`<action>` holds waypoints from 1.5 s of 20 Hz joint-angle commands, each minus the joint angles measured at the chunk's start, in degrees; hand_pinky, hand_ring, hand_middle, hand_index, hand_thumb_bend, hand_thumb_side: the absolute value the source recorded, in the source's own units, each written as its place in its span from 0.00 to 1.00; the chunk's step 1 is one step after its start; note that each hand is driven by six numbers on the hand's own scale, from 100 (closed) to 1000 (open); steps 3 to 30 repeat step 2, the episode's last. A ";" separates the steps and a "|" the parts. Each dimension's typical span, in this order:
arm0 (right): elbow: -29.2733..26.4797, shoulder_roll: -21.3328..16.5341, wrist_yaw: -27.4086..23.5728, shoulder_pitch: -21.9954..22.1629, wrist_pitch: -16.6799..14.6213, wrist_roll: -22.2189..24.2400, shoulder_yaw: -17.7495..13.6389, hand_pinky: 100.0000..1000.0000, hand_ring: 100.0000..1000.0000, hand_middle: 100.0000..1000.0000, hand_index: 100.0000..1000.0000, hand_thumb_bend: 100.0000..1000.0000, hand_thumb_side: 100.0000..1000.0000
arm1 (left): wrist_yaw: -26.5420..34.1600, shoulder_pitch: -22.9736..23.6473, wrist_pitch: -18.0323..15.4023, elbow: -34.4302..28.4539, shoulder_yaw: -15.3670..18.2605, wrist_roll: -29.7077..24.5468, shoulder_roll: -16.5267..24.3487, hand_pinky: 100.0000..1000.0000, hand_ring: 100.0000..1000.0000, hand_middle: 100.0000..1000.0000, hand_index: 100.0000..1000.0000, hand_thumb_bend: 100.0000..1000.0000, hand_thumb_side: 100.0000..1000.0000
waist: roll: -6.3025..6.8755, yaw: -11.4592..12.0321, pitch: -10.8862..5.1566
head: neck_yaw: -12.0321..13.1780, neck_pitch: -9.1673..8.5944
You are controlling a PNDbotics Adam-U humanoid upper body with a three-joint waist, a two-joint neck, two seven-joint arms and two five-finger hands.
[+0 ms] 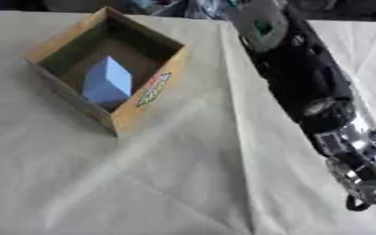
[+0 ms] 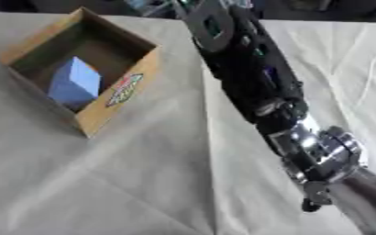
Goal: Pick up objects on the table and place them in the box.
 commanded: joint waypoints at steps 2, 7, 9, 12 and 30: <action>-9.45 -6.00 -6.73 2.56 2.52 -1.68 -2.45 0.86 0.85 0.71 0.93 0.00 0.75 | -0.48 -0.35 -0.02 -0.81 0.66 0.34 1.69 0.56 0.82 1.00 0.65 0.17 0.99 | 0.41 -0.25 -1.08 | 1.26 0.15; -9.45 -6.00 -6.73 2.56 2.52 -1.68 -2.45 0.86 0.85 0.71 0.93 0.00 0.75 | -0.48 -0.35 -0.02 -0.81 0.66 0.34 1.69 0.56 0.82 1.00 0.65 0.17 0.99 | 0.41 -0.25 -1.08 | 1.26 0.15; -9.45 -6.00 -6.73 2.56 2.52 -1.68 -2.45 0.86 0.85 0.71 0.93 0.00 0.75 | -0.48 -0.35 -0.02 -0.81 0.66 0.34 1.69 0.56 0.82 1.00 0.65 0.17 0.99 | 0.41 -0.25 -1.08 | 1.26 0.15; -9.45 -6.00 -6.73 2.56 2.52 -1.68 -2.45 0.86 0.85 0.71 0.93 0.00 0.75 | -0.48 -0.35 -0.02 -0.81 0.66 0.34 1.69 0.56 0.82 1.00 0.65 0.17 0.99 | 0.41 -0.25 -1.08 | 1.26 0.15; -9.45 -6.00 -6.73 2.56 2.52 -1.68 -2.45 0.86 0.85 0.71 0.93 0.00 0.75 | -0.48 -0.35 -0.02 -0.81 0.66 0.34 1.69 0.56 0.82 1.00 0.65 0.17 0.99 | 0.41 -0.25 -1.08 | 1.26 0.15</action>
